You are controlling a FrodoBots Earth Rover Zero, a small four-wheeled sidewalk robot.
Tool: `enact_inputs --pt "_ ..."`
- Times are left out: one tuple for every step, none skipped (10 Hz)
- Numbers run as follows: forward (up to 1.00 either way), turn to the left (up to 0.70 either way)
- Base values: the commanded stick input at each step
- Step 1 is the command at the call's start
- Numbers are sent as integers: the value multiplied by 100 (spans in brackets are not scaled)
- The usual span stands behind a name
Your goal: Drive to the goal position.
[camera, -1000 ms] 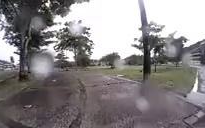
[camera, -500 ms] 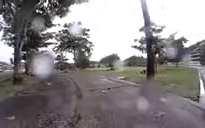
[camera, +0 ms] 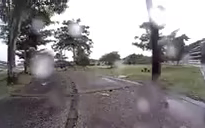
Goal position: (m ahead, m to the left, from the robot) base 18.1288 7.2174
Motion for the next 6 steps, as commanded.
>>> enact_inputs --pt "70 0" --pt "70 0" --pt "70 0" --pt "70 0" --pt "70 0" --pt "70 2"
